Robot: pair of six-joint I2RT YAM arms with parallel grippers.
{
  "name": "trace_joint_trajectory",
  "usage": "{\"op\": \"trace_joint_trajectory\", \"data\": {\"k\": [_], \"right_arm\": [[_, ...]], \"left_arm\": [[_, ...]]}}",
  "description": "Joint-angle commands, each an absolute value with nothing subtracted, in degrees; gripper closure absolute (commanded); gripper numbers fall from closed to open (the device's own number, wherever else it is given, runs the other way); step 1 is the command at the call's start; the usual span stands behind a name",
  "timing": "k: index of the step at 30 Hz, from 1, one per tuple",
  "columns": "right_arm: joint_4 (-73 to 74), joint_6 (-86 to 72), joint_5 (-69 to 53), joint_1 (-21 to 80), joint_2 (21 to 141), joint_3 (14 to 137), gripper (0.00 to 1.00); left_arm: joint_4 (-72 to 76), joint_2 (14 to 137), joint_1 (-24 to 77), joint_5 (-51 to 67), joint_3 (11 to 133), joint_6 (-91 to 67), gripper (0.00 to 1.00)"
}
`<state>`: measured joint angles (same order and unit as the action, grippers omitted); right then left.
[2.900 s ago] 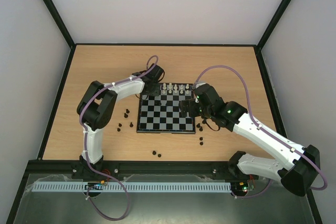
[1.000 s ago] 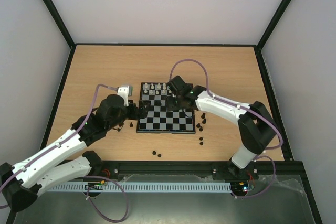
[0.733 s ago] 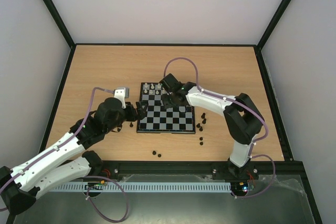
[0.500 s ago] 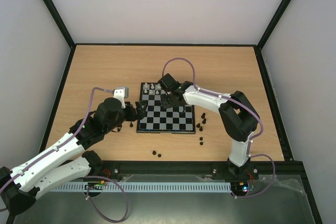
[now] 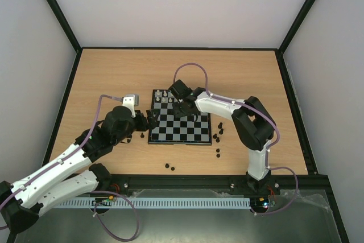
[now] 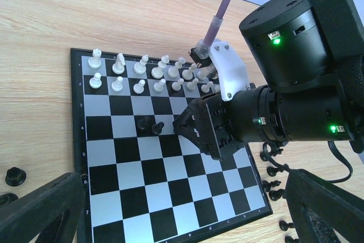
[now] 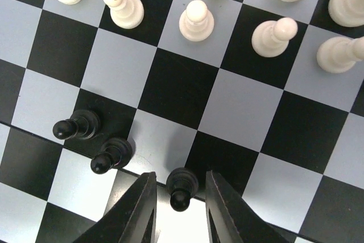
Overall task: Set up the chess pieces on the board
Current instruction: Pick up the chess piece from the chessboard, then place the chess piece on the chessboard.
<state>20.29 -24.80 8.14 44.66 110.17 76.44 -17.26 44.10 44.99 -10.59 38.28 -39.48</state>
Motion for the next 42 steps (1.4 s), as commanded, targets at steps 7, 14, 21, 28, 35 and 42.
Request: {"op": "trace_joint_trajectory", "data": {"k": [7,14,21,28,35,42], "right_arm": [[24.0,-23.9,9.4,45.1,112.7,79.2,0.8],[24.3,-24.2,10.7,45.0,110.8,77.9,0.91],[25.6,-25.1,12.5,45.1,102.0,72.4,0.93],[27.3,-27.1,12.1,45.1,91.3,62.9,0.91],[27.9,-28.9,11.8,45.1,86.6,55.7,0.91],[27.7,-30.5,12.2,45.1,85.6,52.3,0.89]], "left_arm": [[-16.8,43.3,45.1,-12.0,37.6,-39.7,0.01],[-16.7,43.9,45.1,-11.5,37.6,-39.6,0.01],[-16.7,44.6,45.1,-11.2,37.8,-39.6,0.01],[-16.3,46.2,45.0,-10.8,38.4,-39.5,0.0],[-15.9,47.1,45.0,-10.8,39.0,-39.3,0.01],[-16.3,47.1,45.0,-10.8,39.0,-39.5,0.0]]}}
